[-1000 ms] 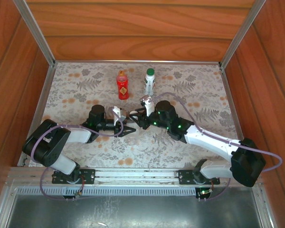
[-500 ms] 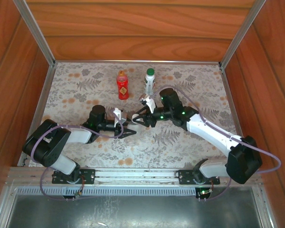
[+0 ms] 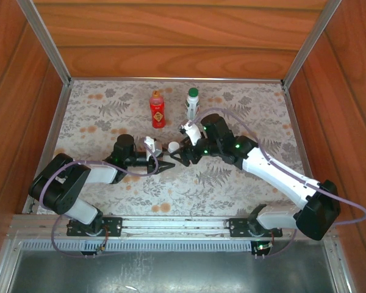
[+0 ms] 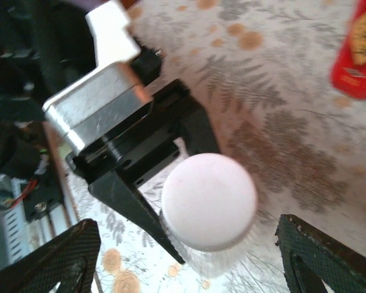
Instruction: Screw on the bottle caps
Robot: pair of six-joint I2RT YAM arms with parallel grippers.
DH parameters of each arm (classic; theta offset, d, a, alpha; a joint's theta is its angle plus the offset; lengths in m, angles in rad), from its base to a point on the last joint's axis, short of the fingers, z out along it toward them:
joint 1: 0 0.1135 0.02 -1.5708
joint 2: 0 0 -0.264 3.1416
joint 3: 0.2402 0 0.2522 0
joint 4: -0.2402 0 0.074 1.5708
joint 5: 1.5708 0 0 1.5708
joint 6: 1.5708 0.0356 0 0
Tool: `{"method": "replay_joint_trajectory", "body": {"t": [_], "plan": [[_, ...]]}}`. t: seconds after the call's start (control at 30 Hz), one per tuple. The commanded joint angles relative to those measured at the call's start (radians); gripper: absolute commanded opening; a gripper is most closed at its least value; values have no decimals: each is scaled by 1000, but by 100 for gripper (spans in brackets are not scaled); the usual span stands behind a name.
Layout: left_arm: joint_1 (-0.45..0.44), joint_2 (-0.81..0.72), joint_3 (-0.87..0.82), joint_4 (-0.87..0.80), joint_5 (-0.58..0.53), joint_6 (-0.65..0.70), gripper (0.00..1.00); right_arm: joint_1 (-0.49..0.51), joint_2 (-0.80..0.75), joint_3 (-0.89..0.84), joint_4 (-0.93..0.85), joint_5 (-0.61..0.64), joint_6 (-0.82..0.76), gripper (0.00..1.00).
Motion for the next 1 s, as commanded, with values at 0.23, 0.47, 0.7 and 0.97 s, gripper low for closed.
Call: {"method": "replay_joint_trajectory", "body": {"t": [0.23, 0.47, 0.7, 0.97], "plan": [[7, 22, 16, 26, -42, 35, 46, 85, 304, 664, -750, 475, 312, 78], [7, 30, 16, 26, -41, 36, 46, 95, 513, 933, -999, 422, 358, 72], [8, 31, 15, 26, -37, 35, 46, 100, 595, 994, -1011, 323, 347, 61], [7, 38, 16, 25, -35, 36, 46, 100, 636, 1000, -988, 272, 332, 60]]}}
